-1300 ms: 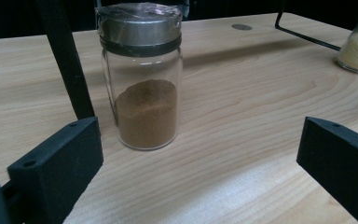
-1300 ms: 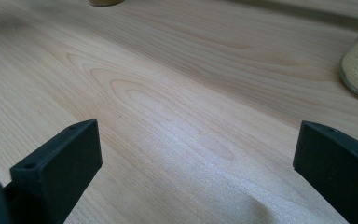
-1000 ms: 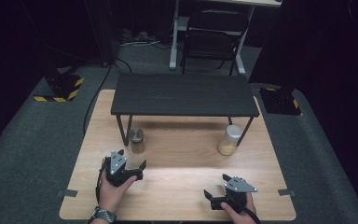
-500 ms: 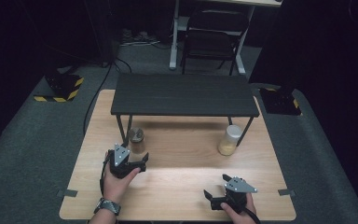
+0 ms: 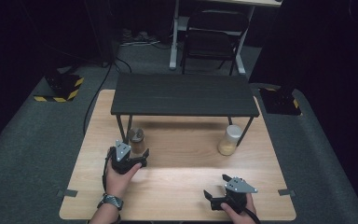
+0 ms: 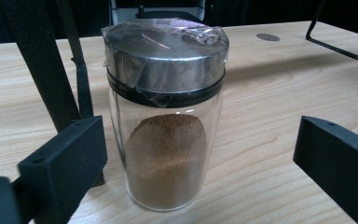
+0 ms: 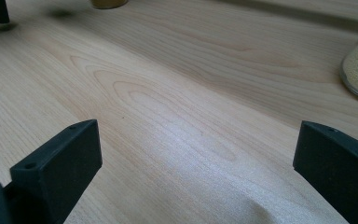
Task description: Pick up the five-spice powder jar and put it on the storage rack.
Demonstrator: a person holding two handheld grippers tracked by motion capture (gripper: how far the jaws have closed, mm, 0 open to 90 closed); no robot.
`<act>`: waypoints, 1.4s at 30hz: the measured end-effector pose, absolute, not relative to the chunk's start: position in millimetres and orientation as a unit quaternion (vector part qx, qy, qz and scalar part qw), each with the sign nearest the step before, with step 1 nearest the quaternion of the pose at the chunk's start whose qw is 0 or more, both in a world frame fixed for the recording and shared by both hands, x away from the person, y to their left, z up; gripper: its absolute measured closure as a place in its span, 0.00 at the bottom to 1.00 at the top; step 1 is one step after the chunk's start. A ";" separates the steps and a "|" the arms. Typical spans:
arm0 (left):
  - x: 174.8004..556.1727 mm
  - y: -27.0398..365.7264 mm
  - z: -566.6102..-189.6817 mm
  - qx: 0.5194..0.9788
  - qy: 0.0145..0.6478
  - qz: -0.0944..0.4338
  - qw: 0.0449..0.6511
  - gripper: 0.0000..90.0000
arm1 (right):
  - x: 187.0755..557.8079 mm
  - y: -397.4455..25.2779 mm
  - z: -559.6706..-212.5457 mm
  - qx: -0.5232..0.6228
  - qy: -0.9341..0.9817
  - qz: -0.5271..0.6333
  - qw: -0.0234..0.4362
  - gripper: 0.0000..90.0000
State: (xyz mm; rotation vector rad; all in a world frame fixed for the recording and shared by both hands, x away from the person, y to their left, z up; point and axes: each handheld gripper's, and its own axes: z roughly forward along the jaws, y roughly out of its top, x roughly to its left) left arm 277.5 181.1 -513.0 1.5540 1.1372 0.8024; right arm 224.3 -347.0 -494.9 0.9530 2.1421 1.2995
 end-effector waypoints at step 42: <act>297.0 154.3 -518.4 0.605 0.523 0.361 0.480 0.32 | 225.5 -351.4 -496.2 0.352 0.772 0.481 0.221 0.00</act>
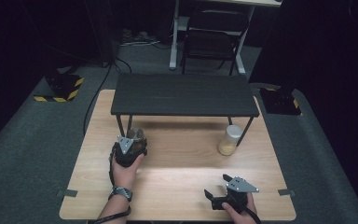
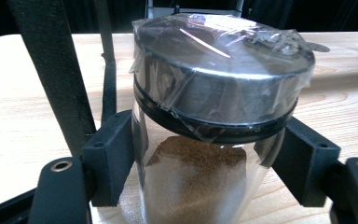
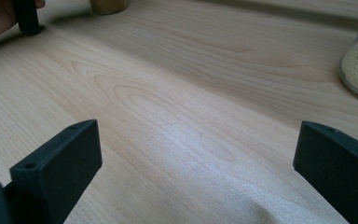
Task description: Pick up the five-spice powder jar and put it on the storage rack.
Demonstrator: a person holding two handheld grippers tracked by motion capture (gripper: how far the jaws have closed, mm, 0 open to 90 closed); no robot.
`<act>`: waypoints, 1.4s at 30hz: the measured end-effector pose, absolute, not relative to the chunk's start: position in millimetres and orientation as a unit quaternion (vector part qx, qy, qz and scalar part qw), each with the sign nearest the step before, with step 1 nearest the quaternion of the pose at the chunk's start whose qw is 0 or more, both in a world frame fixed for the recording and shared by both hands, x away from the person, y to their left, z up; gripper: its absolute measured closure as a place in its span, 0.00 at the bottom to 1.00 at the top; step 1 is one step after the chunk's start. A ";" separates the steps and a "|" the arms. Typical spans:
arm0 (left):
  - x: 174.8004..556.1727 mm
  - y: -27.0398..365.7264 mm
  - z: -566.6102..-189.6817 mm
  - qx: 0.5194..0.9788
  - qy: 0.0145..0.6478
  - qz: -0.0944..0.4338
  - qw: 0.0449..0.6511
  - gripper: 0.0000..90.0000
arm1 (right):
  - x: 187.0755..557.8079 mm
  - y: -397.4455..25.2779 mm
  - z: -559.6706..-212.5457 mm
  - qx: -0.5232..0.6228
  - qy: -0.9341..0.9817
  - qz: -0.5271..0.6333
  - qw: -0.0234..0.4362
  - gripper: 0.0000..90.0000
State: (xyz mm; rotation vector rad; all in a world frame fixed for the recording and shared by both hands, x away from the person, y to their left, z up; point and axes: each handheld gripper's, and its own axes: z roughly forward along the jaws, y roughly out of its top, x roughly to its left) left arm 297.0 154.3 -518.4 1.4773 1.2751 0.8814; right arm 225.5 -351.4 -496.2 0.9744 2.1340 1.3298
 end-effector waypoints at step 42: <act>254.6 166.7 -501.7 0.632 0.465 0.350 0.512 0.34 | 225.3 -350.0 -495.6 0.351 0.774 0.478 0.222 0.00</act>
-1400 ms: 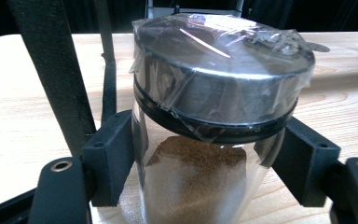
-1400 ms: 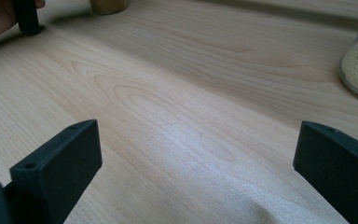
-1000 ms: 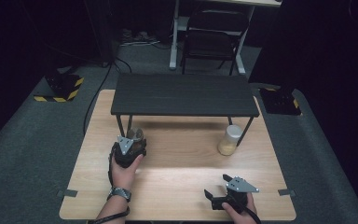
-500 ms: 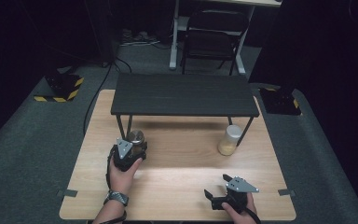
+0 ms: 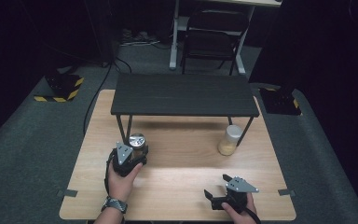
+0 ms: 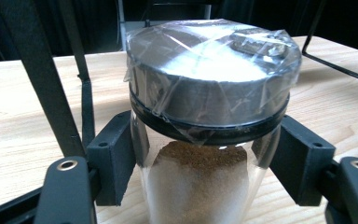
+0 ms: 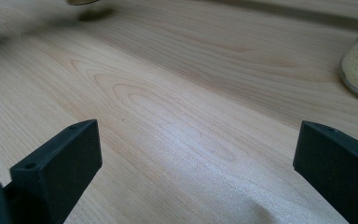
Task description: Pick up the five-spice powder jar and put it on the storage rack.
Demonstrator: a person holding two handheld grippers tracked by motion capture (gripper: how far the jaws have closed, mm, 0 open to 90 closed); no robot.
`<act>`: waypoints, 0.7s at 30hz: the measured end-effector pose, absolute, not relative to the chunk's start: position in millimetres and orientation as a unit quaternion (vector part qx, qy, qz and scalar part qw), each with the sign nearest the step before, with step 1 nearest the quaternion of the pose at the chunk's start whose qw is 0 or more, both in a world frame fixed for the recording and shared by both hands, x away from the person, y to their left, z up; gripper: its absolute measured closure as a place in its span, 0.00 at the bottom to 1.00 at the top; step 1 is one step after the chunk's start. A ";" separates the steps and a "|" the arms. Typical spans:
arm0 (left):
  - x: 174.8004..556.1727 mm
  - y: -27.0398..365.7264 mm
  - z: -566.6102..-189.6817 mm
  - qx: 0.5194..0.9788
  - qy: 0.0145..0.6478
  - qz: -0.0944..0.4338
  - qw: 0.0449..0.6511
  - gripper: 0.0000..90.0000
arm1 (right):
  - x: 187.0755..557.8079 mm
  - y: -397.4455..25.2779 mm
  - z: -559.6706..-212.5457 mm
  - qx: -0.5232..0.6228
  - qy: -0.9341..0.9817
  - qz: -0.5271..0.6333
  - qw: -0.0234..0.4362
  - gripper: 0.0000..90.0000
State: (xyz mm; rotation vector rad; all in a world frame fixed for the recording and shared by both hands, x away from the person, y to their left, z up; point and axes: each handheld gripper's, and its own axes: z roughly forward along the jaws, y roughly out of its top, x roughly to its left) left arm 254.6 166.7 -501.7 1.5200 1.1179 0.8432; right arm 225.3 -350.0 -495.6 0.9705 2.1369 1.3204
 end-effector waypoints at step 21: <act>229.2 158.9 -474.9 0.635 0.432 0.345 0.540 0.34 | 225.1 -348.8 -495.2 0.349 0.776 0.475 0.225 0.00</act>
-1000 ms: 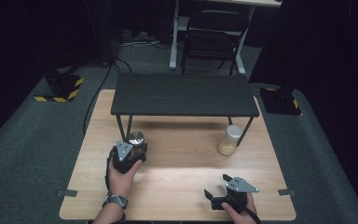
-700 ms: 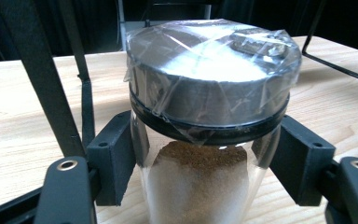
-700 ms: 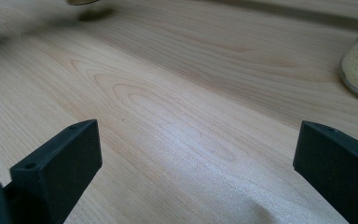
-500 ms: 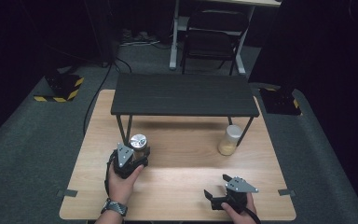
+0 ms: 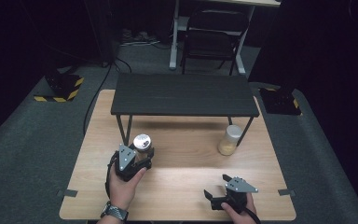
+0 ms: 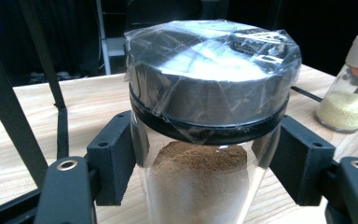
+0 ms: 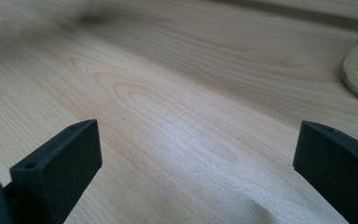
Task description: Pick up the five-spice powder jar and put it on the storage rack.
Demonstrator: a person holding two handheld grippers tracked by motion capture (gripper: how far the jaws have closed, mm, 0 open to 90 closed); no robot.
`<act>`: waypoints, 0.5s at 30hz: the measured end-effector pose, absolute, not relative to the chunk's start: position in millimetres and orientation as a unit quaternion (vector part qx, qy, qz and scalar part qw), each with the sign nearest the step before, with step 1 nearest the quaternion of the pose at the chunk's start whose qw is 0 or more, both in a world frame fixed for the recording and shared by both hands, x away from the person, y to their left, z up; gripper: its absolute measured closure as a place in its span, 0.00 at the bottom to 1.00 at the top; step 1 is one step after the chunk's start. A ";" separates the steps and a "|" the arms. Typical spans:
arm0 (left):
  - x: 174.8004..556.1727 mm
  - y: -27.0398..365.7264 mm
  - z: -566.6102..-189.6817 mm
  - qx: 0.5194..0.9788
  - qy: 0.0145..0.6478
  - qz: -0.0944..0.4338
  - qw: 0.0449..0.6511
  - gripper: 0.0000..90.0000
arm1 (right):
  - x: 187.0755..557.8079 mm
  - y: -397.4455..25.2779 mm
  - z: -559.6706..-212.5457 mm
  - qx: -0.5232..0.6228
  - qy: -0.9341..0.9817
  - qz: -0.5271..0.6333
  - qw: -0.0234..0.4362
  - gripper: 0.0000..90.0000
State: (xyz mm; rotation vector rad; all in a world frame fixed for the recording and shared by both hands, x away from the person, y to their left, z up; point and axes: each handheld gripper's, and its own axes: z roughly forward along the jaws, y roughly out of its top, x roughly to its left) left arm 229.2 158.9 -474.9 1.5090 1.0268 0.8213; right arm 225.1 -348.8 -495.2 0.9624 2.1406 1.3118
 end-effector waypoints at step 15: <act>217.1 148.2 -450.2 0.630 0.408 0.358 0.555 0.34 | 225.5 -349.2 -495.2 0.349 0.776 0.476 0.223 0.00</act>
